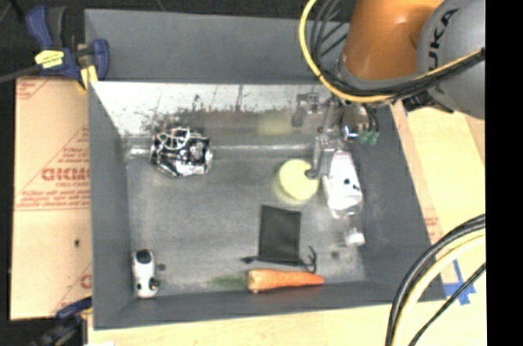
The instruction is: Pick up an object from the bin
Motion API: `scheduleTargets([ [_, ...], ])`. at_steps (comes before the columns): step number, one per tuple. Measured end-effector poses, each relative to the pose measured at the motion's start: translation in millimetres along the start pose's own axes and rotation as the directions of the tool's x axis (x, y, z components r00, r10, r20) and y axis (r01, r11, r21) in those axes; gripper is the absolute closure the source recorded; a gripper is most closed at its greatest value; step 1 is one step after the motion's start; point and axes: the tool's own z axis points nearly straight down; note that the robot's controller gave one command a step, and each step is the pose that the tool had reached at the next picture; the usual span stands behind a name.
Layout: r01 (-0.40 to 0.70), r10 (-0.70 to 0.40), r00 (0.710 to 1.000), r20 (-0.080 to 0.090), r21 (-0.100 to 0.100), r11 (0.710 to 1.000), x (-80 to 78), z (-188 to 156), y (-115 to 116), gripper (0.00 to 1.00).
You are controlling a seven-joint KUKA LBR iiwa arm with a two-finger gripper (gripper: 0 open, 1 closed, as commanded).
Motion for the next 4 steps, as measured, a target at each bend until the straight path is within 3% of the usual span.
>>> scheduleTargets([
  [1,0.000,0.000,1.000,0.000,0.000,1.000,0.5,-1.2,0.1,0.00],
  [2,0.142,-0.142,0.990,0.013,0.003,0.990,-2.4,12.4,-1.2,0.00],
  [3,0.363,-0.363,0.932,0.007,0.003,0.932,6.1,60.9,-17.1,0.00],
  [4,0.198,-0.198,0.980,0.012,0.002,0.980,12.7,88.7,-27.1,0.00],
])
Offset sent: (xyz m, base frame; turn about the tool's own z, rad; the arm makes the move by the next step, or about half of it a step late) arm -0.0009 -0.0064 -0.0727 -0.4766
